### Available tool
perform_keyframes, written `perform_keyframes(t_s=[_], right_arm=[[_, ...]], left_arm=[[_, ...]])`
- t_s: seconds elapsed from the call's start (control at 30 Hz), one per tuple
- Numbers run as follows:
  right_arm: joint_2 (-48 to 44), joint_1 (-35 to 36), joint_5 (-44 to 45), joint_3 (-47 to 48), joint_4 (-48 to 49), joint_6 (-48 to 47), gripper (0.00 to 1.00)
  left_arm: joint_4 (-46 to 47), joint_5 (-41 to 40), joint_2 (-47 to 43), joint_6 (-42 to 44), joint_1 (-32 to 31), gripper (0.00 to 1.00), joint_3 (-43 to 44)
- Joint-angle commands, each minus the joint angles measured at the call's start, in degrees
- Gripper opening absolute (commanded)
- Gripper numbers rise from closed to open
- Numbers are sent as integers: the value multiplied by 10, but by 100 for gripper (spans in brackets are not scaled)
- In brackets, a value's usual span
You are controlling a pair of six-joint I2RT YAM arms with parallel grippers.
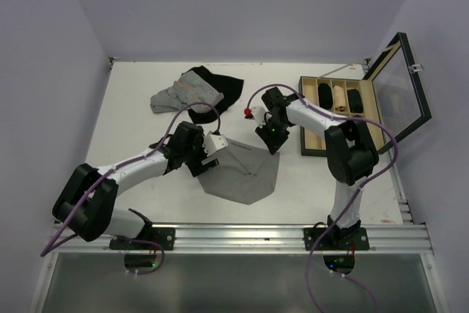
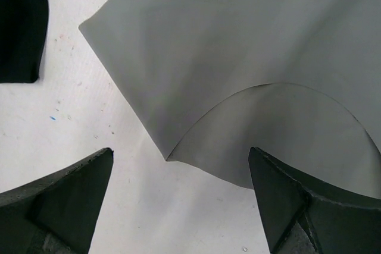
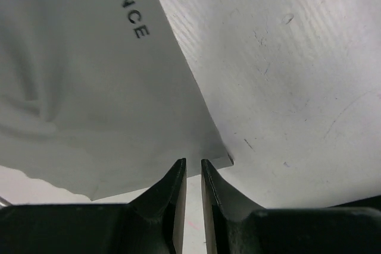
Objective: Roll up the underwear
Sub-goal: Fold the underwear
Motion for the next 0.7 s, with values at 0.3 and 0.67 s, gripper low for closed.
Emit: perform_keyframes(t_s=[0.3,0.67], right_arm=[[29,-27,77,-37,3,-48,17],[6,-28,44,-10,-13,-61,22]], left_arm=[[55,-20,31,15,22,100,-69],[40,-7,3,12,28,100,-94]])
